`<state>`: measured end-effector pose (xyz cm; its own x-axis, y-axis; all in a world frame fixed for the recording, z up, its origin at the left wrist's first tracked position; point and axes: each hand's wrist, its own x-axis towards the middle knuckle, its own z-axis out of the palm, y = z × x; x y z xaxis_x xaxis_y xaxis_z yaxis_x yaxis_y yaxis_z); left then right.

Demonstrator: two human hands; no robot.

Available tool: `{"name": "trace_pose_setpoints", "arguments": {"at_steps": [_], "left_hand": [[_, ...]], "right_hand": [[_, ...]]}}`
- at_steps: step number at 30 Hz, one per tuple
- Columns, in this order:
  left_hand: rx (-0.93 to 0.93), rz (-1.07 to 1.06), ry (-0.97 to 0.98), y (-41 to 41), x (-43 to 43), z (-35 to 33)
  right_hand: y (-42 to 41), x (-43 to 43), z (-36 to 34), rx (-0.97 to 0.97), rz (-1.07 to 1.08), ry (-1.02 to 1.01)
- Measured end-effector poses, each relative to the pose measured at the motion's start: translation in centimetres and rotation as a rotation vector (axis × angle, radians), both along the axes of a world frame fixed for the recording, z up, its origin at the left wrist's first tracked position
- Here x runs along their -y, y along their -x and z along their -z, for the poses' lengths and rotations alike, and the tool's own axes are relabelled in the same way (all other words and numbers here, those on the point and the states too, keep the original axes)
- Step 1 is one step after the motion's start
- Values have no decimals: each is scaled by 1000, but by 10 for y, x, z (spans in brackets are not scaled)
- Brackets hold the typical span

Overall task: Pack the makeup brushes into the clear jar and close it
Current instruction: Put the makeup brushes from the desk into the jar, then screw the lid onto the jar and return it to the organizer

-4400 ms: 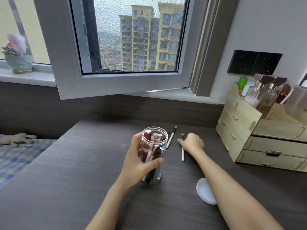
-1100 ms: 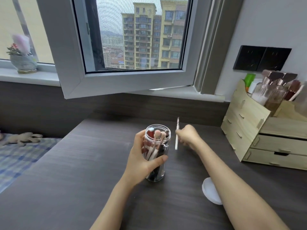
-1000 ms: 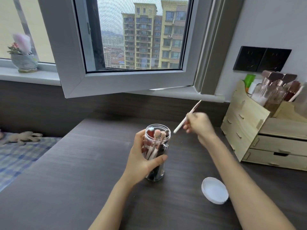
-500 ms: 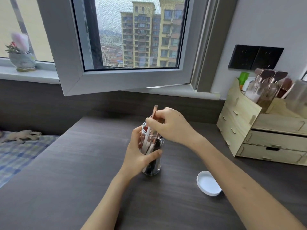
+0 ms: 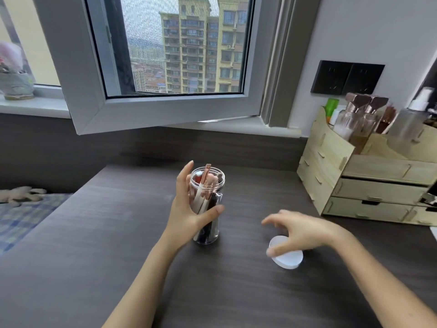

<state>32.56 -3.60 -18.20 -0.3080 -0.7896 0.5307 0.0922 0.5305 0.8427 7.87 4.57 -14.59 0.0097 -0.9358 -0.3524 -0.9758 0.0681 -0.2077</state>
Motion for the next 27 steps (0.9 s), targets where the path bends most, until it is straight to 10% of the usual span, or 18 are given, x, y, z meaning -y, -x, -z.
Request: {"name": "trace_pose_setpoints", "arguments": {"at_steps": [8, 17, 27], "left_hand": [[-74, -70, 135, 3, -3, -48], [-107, -162, -67, 9, 15, -59], [-23, 65, -393, 1, 18, -57]], "right_hand": [[-13, 6, 13, -31, -41, 60], [-42, 27, -13, 962, 152, 471], [-70, 42, -48, 1473, 188, 721]]}}
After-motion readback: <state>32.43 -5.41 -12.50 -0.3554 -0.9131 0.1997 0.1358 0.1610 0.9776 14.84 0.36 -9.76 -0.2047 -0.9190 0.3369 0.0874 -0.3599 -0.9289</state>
